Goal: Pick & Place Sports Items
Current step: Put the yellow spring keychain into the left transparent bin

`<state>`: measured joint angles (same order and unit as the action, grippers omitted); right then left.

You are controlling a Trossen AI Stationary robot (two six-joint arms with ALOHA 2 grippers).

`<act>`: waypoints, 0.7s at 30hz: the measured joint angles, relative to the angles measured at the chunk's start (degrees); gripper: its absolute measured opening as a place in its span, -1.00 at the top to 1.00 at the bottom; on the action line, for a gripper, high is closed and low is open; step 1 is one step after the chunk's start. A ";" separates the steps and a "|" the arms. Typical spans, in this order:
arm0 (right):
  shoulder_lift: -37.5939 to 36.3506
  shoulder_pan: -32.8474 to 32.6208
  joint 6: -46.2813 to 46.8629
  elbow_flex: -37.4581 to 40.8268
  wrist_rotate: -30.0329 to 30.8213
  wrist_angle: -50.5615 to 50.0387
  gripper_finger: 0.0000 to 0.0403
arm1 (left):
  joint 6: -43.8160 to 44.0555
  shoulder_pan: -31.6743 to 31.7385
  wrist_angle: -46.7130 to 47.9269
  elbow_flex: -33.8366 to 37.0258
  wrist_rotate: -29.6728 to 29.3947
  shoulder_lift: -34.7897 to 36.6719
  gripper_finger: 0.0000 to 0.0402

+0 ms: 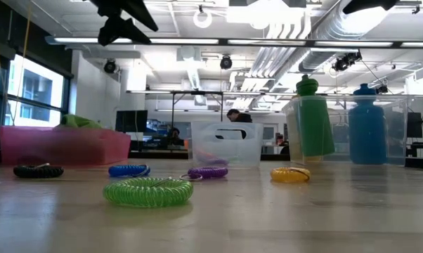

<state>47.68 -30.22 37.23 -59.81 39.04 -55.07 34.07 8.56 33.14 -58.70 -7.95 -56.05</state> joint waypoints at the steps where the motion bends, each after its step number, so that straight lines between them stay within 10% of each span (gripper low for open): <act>1: 0.00 0.00 0.00 0.00 -0.76 0.00 -0.46 | 0.78 -1.40 0.02 0.00 -1.27 -0.51 0.15; 21: 0.00 0.00 -10.35 0.02 -17.83 4.19 -0.46 | 10.83 -19.68 -2.06 0.00 -13.22 -10.94 0.15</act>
<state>47.68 -30.22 26.89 -59.79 21.21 -50.88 44.90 -11.12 31.09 -58.70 -21.17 -66.98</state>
